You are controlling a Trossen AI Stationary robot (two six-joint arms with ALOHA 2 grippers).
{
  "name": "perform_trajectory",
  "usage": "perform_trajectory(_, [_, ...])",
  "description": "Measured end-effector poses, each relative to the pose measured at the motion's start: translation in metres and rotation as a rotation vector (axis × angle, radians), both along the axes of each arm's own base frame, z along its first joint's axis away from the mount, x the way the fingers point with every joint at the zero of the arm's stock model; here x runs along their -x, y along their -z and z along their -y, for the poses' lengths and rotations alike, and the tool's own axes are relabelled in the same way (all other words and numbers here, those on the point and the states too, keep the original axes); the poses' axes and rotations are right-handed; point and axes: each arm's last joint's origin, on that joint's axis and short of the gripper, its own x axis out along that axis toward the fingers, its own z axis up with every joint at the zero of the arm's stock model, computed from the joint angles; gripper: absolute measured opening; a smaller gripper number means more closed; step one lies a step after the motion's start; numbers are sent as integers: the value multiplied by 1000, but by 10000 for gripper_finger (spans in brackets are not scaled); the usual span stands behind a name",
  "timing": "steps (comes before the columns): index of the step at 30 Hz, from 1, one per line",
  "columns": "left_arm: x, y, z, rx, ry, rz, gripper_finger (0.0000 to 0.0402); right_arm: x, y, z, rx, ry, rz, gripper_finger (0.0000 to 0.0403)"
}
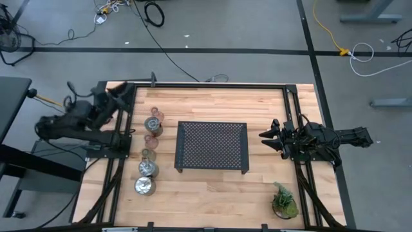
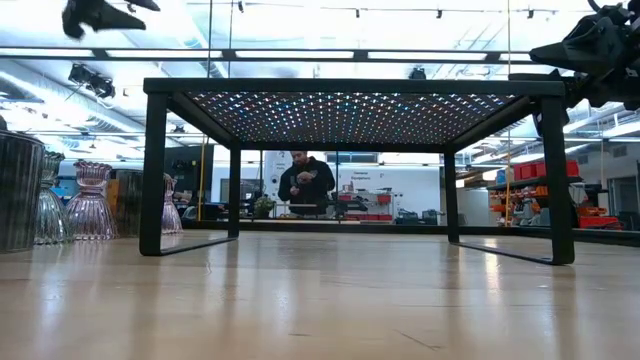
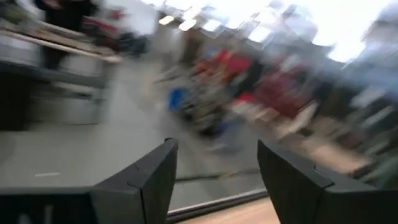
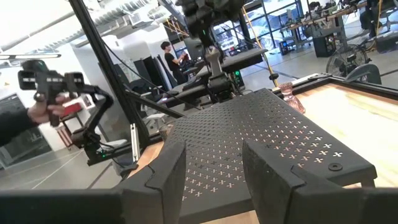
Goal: Pick & Place candle stick holders
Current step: Put the pink candle holder on the shelf
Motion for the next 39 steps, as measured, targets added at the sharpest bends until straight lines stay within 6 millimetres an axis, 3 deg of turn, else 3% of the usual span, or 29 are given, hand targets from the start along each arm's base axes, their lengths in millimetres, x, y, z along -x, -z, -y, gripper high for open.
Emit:
perform_trajectory(5, [-19, -37, -1, 15, -97, -210, 199, 0, 0, 0, 0, 0, 0, 158])
perform_trajectory(10, [-43, -43, -9, 131, -113, -295, 213, 0, 0, 0, 0, 0, 0, 158])
perform_trajectory(19, [-89, -11, -42, 457, -60, -387, 258, 0, 0, 0, 0, 0, 0, 158])
perform_trajectory(27, [-115, 20, -78, 734, -19, -452, 282, 0, 0, 0, 0, 0, 0, 158])
perform_trajectory(34, [-126, 52, -102, 896, -32, -635, 281, 0, 0, 0, 0, 0, 0, 158])
perform_trajectory(39, [-129, 68, -113, 1035, -48, -669, 280, 0, 0, 0, 0, 0, 0, 158])
